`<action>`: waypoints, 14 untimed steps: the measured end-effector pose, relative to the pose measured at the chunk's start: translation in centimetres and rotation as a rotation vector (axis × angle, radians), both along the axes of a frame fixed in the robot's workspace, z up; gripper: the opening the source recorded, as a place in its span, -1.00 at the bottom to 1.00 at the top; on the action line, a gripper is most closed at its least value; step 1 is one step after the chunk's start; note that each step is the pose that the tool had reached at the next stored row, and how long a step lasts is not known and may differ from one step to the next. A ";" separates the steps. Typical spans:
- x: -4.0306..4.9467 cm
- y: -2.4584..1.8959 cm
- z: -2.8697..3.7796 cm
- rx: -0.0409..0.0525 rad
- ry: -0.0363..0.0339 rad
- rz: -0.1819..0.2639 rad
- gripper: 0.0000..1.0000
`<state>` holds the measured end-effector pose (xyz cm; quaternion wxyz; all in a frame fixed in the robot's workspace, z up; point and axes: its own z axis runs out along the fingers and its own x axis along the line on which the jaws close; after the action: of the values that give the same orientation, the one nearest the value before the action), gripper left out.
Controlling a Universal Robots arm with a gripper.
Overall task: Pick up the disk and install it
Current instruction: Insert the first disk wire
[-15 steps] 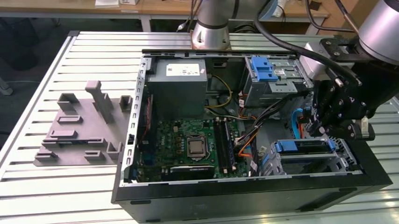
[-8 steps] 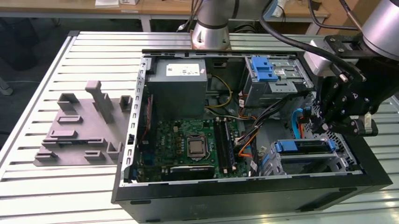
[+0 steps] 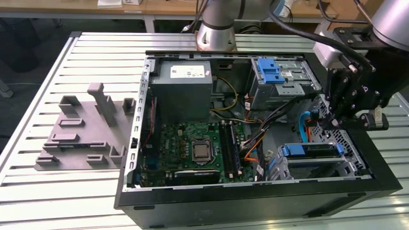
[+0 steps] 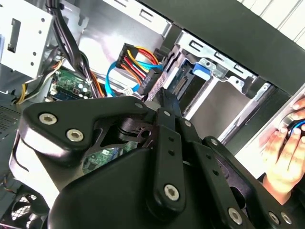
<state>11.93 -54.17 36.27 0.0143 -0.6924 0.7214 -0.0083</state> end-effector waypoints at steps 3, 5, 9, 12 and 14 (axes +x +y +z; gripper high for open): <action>0.01 0.42 0.23 -0.0001 -0.0034 -0.001 -0.79; 0.01 0.81 0.42 -0.0001 -0.0060 -0.001 -0.79; 0.01 0.98 0.46 -0.0001 -0.0074 -0.001 -0.79; 0.01 1.28 0.42 -0.0044 -0.0088 -0.001 -0.79; 0.01 1.38 0.37 -0.0082 -0.0101 -0.001 -0.77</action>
<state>11.94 -52.79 36.65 0.0151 -0.6921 0.7215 -0.0147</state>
